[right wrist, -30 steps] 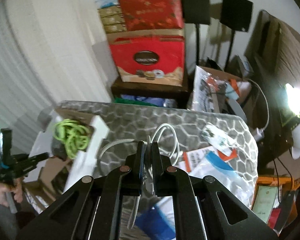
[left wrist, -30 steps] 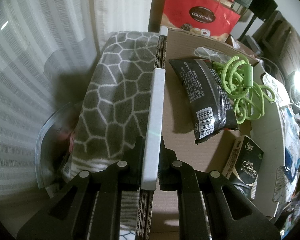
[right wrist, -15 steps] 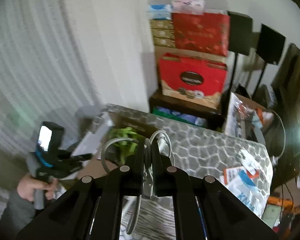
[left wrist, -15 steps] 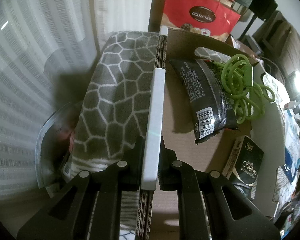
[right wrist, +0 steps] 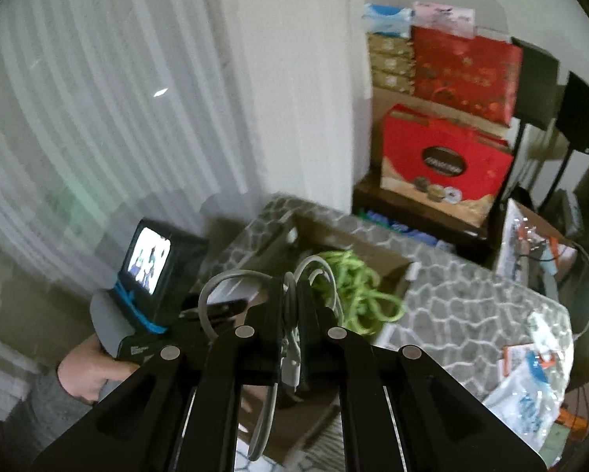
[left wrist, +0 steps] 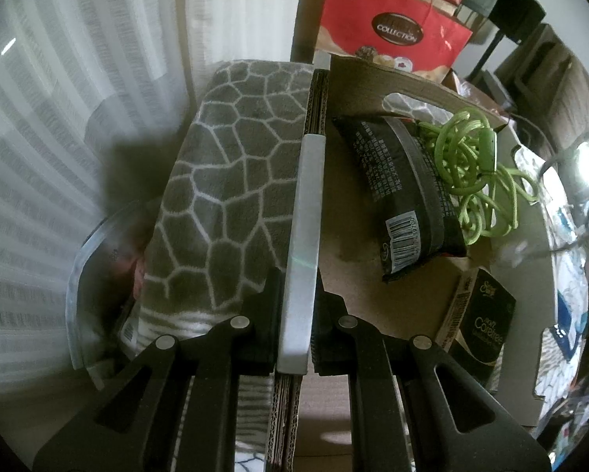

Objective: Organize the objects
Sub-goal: 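Carry the white cable into the box with the right gripper and release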

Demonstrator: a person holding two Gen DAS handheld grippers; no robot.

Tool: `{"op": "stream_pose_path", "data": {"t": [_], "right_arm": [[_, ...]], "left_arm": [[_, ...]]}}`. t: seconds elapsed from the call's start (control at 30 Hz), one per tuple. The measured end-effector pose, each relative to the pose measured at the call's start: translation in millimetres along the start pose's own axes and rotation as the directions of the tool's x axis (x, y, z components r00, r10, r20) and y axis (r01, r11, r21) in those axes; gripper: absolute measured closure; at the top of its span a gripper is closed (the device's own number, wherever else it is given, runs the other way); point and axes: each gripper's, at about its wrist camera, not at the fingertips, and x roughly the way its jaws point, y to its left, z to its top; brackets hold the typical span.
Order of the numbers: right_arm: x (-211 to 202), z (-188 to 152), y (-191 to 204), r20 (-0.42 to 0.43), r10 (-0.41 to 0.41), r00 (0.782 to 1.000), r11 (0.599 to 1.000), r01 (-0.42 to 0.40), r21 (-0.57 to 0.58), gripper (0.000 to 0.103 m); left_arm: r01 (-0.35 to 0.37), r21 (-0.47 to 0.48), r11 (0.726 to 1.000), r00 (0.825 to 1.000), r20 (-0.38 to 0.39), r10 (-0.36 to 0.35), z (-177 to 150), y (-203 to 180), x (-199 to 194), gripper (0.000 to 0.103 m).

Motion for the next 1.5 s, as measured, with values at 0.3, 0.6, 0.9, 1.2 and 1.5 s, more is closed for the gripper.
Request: {"op": "stream_pose_path", "data": {"t": [0.3, 0.6, 0.9, 1.2, 1.5], "right_arm": [[42.8, -31.2, 21.2, -0.089, 0.032, 0.995, 0.998, -0.036, -0.045, 0.097], [69.7, -55.5, 26.0, -0.166, 0.050, 0.985, 0.996, -0.060, -0.061, 0.097], [88.0, -66.3, 29.5, -0.188, 0.080, 0.979, 0.995, -0.089, -0.039, 0.097], [104.7, -60.8, 48.3, -0.147, 0.098, 0.984, 0.994, -0.105, -0.040, 0.096], [107.7, -66.3, 54.4, -0.156, 0.092, 0.983, 0.993, -0.103, -0.065, 0.076]], "left_arm": [[0.019, -0.015, 1.000, 1.000, -0.004, -0.019, 2.3, 3.2, -0.2, 0.092], [0.034, -0.029, 0.999, 0.999, -0.011, -0.035, 3.5, 5.4, -0.5, 0.092], [0.023, -0.023, 0.999, 1.000, -0.013, -0.023, 3.5, 2.3, 0.9, 0.092], [0.029, -0.026, 0.999, 0.999, -0.022, -0.029, 4.9, 3.0, 3.2, 0.092], [0.025, -0.021, 0.999, 0.999, -0.022, -0.025, 4.3, 4.0, 4.8, 0.092]]}}
